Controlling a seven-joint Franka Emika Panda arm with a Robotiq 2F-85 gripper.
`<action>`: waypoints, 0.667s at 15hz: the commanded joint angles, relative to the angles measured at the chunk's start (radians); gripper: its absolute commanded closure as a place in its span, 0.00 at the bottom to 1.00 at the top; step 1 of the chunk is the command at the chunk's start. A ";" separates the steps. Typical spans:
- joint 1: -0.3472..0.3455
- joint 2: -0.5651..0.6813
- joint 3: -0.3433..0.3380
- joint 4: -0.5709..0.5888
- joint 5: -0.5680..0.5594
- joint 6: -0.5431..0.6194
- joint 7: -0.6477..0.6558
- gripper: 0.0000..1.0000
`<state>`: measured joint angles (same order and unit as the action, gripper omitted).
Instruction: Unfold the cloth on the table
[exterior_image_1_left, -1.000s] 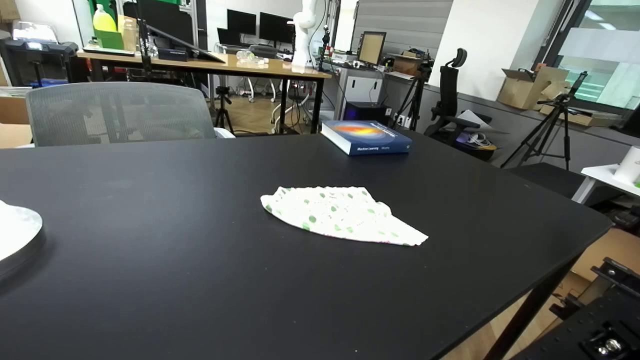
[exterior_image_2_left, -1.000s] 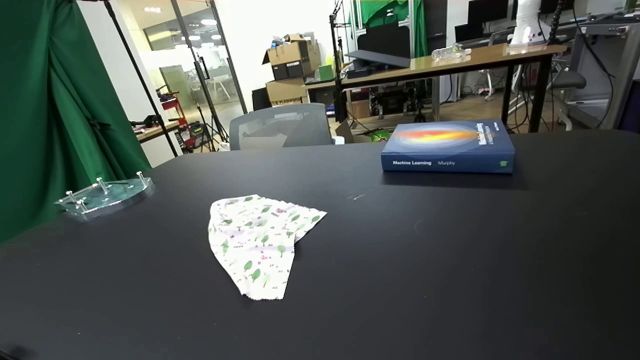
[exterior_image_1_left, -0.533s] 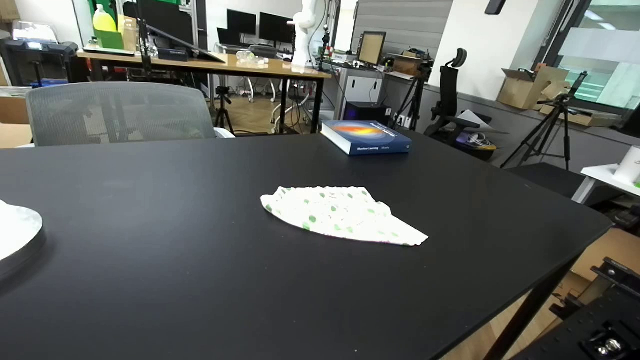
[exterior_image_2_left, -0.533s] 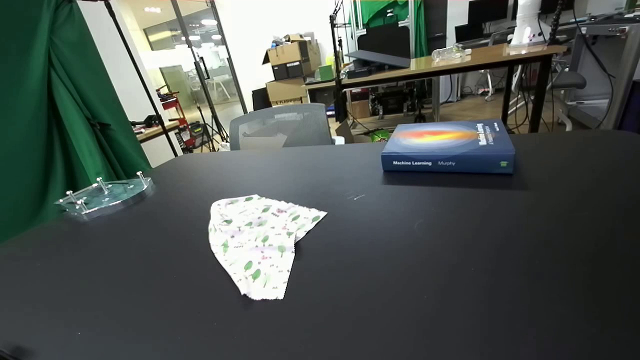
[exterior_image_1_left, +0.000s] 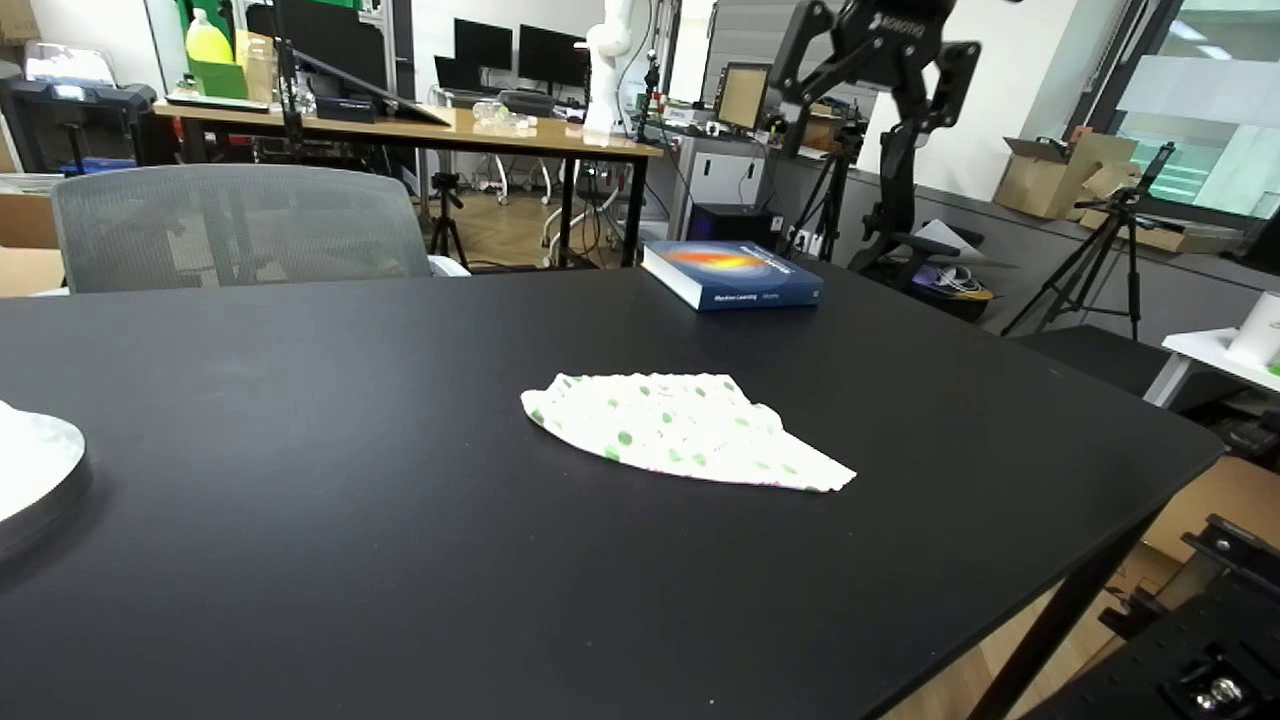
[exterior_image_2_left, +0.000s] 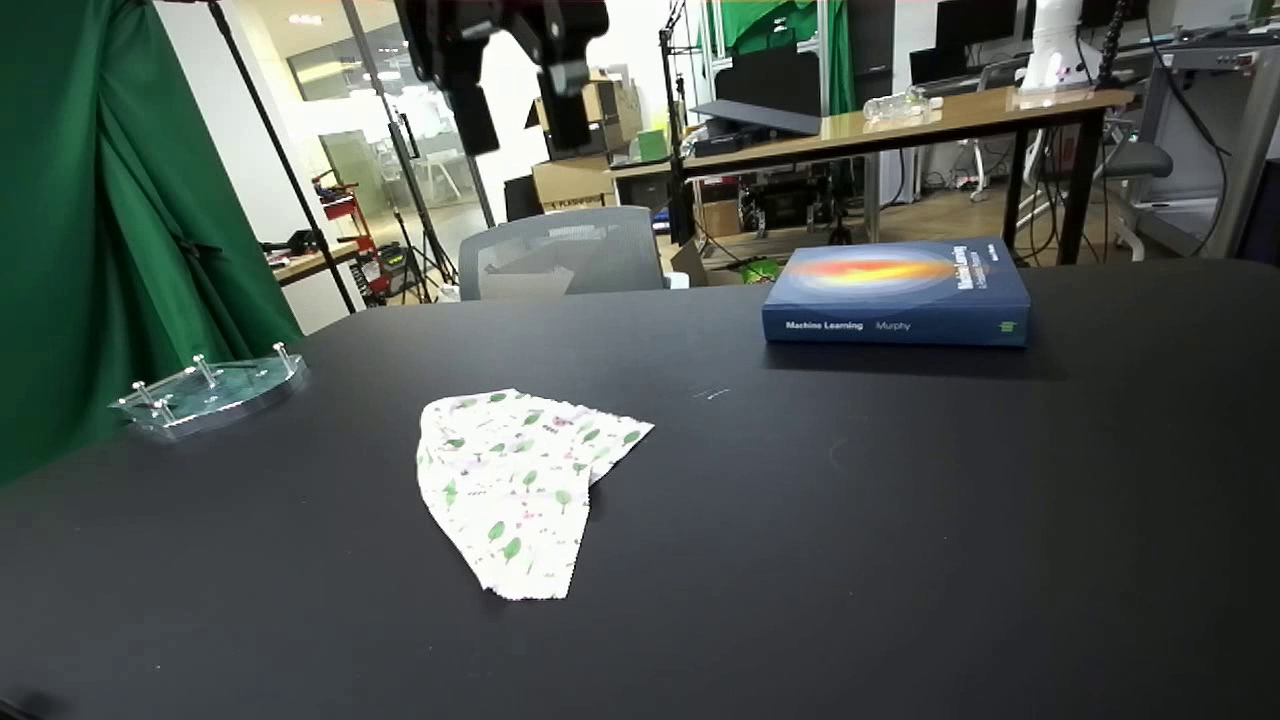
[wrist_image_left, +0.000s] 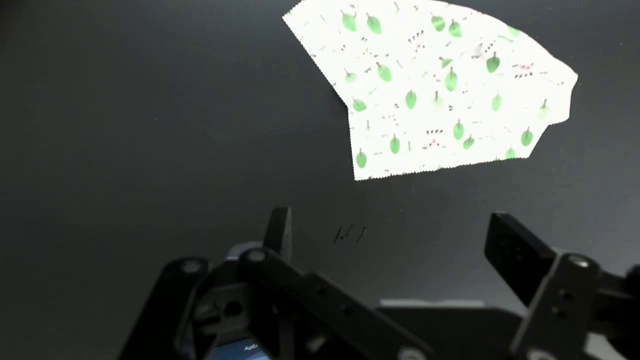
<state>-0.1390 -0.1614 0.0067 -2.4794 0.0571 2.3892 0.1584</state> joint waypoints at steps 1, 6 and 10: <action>0.051 0.188 0.000 0.108 0.013 0.136 0.048 0.00; 0.083 0.232 -0.018 0.100 0.010 0.200 0.020 0.00; 0.079 0.257 -0.033 0.108 -0.029 0.198 0.043 0.00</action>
<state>-0.0720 0.0669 -0.0024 -2.3838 0.0619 2.5908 0.1748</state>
